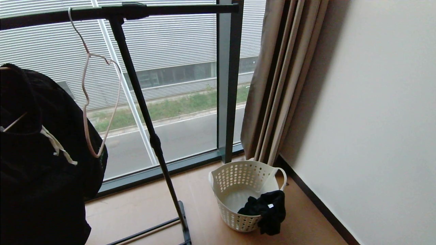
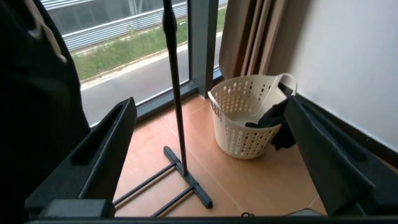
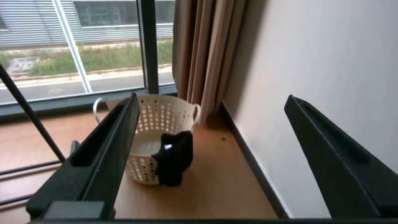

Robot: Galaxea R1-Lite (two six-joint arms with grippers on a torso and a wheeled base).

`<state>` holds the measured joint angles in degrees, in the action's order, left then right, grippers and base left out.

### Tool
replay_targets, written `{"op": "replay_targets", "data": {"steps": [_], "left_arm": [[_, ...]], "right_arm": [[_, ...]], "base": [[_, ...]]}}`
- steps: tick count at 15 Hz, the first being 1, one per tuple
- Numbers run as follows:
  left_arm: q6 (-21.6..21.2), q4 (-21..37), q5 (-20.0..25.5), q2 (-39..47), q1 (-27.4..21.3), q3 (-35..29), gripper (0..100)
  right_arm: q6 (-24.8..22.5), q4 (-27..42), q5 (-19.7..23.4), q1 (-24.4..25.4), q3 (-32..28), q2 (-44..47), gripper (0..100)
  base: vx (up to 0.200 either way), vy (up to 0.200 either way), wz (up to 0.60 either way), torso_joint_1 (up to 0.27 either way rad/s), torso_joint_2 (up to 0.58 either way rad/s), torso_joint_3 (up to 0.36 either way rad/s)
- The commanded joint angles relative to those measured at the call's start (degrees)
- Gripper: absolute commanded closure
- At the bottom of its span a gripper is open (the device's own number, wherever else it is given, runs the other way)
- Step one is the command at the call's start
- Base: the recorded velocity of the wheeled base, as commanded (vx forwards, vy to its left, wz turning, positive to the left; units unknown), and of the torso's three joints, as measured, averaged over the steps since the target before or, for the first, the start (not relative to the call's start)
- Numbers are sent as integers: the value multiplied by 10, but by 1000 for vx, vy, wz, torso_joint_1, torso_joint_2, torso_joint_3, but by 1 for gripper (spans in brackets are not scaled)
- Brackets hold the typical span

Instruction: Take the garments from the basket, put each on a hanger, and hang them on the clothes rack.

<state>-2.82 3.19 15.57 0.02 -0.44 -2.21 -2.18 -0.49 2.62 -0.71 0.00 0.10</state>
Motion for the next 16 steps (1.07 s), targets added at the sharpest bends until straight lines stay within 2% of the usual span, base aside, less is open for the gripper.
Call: {"op": "replay_targets", "data": {"steps": [1,10,14,16], "left_arm": [[0,0,0,1,0,0,0],[-1,0,0,1,0,0,0],[-1,0,0,1,0,0,0],[-2,1,0,1,0,0,0]], "right_arm": [[0,0,0,0,0,1,0],[0,0,0,0,0,1,0],[0,0,0,0,0,1,0],[0,0,0,0,0,1,0]], "base": [[0,0,0,-188,520,320],[0,0,0,-159,489,330],[0,0,0,-99,441,345],[0,0,0,-39,183,127]]}}
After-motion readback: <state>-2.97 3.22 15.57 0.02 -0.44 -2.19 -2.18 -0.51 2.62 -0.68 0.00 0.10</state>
